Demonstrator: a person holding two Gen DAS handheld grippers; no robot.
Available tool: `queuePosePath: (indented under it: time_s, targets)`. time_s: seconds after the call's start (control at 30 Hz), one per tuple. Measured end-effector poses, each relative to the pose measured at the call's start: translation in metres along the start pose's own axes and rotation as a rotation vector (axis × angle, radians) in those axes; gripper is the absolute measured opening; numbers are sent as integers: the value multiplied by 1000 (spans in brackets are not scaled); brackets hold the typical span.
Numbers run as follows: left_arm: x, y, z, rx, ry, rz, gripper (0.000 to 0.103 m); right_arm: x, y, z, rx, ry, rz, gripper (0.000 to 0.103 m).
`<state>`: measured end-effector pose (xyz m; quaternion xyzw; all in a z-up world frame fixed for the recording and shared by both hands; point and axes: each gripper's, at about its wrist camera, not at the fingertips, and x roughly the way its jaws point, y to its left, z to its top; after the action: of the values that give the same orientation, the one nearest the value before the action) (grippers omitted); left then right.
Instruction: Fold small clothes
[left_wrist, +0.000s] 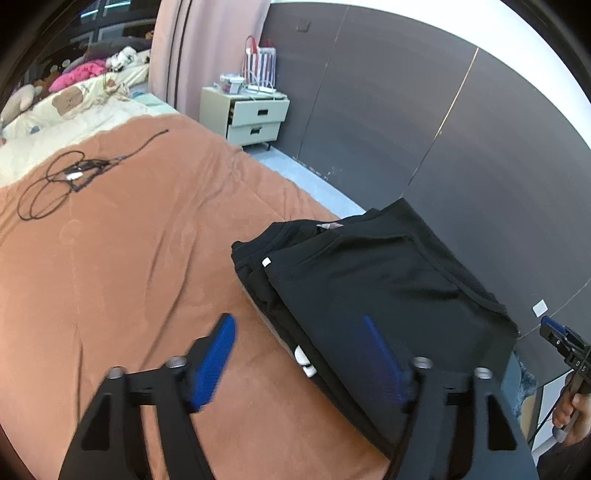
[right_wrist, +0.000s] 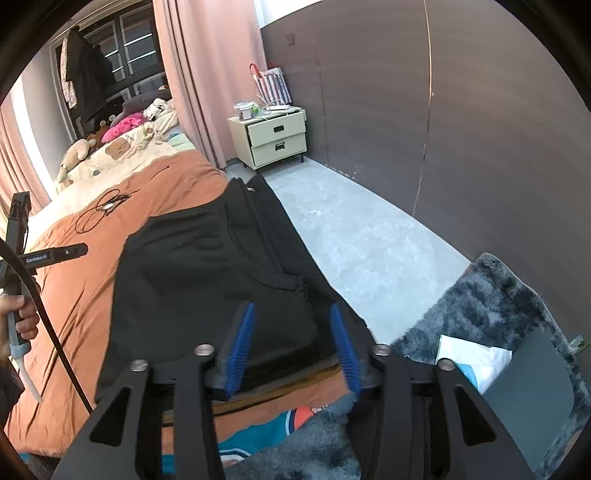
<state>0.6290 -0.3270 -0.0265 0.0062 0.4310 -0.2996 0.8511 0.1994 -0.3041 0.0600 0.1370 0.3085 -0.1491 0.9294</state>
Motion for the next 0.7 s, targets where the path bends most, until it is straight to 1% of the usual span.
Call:
queuePosePath:
  time_s: [0.03, 0.07, 0.1, 0.13, 0.23, 0.27, 0.47, 0.57, 0.7]
  targets:
    - [-8, 0, -2, 1, -7, 2, 89, -5, 2, 0, -1, -5, -1, 63]
    - [-18, -1, -4, 4, -18, 6, 91, -10, 3, -1, -1, -11, 1, 74]
    - [-26, -2, -6, 5, -26, 8, 96, -16, 7, -2, -2, -18, 8, 82]
    - [-33, -2, -9, 5, -33, 8, 100, -20, 8, -4, -2, -22, 14, 84]
    - [-58, -3, -20, 5, -48, 11, 102, -34, 17, -12, -14, -23, 13, 95]
    - [-65, -4, -23, 7, -51, 13, 102, -38, 20, -15, -19, -30, 10, 103]
    - [-121, -5, -59, 29, -91, 18, 102, -69, 36, -37, -24, -62, 34, 103]
    - [-147, -5, -74, 33, -112, 20, 102, -81, 42, -44, -50, -69, 20, 103]
    - [-183, -4, -98, 29, -155, 37, 102, -98, 46, -52, -40, -76, 45, 103]
